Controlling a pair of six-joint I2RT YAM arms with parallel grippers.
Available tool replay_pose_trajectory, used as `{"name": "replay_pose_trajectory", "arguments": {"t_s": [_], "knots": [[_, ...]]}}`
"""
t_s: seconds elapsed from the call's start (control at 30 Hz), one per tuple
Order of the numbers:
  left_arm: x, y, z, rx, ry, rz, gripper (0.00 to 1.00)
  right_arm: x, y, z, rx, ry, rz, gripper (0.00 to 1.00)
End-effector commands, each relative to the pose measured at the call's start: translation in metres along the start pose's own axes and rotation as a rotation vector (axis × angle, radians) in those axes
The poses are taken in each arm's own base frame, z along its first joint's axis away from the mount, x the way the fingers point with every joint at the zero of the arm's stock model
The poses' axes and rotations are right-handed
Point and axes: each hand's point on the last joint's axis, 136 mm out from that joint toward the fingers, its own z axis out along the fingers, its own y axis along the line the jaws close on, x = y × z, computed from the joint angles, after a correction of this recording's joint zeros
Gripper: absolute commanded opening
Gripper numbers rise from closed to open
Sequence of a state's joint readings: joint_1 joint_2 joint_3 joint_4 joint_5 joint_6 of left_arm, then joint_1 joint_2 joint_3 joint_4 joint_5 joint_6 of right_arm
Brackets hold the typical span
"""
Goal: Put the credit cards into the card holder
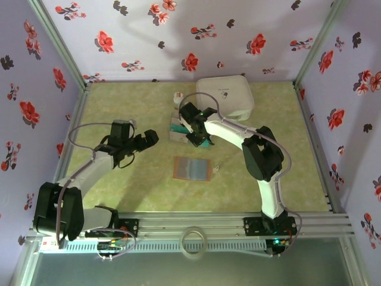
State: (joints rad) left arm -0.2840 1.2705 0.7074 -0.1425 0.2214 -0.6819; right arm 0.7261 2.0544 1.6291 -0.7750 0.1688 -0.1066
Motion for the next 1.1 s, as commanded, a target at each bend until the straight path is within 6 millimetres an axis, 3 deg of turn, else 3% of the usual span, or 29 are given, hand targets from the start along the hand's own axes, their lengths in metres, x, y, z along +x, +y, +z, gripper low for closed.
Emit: {"name": "replay_pose_trajectory", "arguments": {"t_s": [0.0, 0.3, 0.7, 1.07], "knots": [[-0.001, -0.006, 0.002, 0.023, 0.003, -0.010, 1.00, 0.009, 0.002, 0.006, -0.017, 0.023, -0.021, 0.35], [0.000, -0.007, 0.004, 0.024, 0.007, -0.008, 1.00, 0.009, 0.006, 0.005, -0.039, 0.026, -0.034, 0.27], [-0.001, -0.007, 0.004, 0.022, 0.008, -0.002, 1.00, 0.008, -0.005, 0.009, 0.026, 0.037, -0.119, 0.12], [-0.003, -0.017, 0.000, 0.024, 0.024, 0.035, 1.00, -0.020, -0.002, -0.030, 0.048, -0.087, -0.226, 0.00]]}}
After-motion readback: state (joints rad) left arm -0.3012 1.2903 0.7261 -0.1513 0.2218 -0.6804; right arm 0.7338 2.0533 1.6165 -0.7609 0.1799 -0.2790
